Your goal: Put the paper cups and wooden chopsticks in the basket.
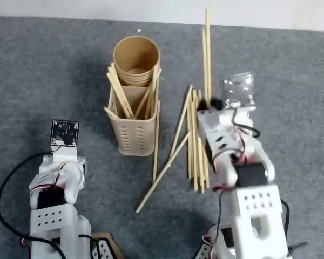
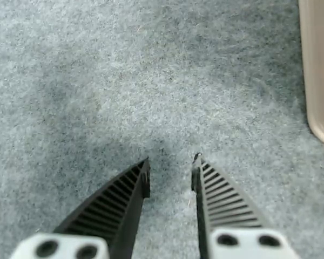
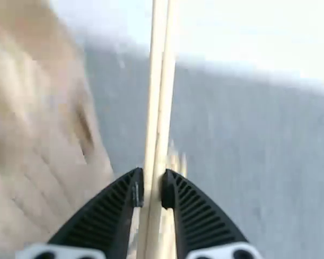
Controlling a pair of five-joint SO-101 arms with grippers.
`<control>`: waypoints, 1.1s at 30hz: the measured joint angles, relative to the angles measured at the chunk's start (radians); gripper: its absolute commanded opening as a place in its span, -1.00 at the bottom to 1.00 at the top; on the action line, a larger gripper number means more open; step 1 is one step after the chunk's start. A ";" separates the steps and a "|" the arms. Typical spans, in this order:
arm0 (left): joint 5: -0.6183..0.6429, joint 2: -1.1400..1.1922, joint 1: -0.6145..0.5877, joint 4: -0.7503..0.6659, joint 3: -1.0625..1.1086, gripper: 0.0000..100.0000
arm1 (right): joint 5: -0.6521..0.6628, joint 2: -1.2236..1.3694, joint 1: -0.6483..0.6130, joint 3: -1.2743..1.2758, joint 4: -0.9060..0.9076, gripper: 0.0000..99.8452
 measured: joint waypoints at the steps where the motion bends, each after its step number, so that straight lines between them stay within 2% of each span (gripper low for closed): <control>1: 0.000 0.000 0.000 0.000 0.000 -0.68 | -0.008 -0.008 -0.018 -0.031 -0.026 -0.98; 11: 0.000 0.000 0.000 0.000 0.000 -0.68 | -0.015 0.140 -0.316 -0.374 -0.255 -0.99; 14: 0.000 0.000 0.000 0.000 0.000 -0.68 | -0.015 0.222 -0.387 -0.391 -0.341 -0.99; 18: 0.000 0.000 0.000 0.000 0.000 -0.68 | -0.018 0.313 -0.450 -0.293 -0.468 -0.99; 23: 0.000 0.000 0.000 0.000 0.000 -0.68 | -0.023 0.338 -0.480 -0.110 -0.638 -0.96; 25: 0.000 0.000 0.000 0.000 0.000 -0.68 | -0.023 0.338 -0.480 -0.063 -0.658 -0.84; 27: 0.000 0.000 0.000 0.000 0.000 -0.68 | -0.023 0.338 -0.470 -0.041 -0.637 -0.75; 33: 0.000 0.000 0.000 0.000 0.000 -0.68 | -0.023 0.336 -0.457 -0.057 -0.523 -0.74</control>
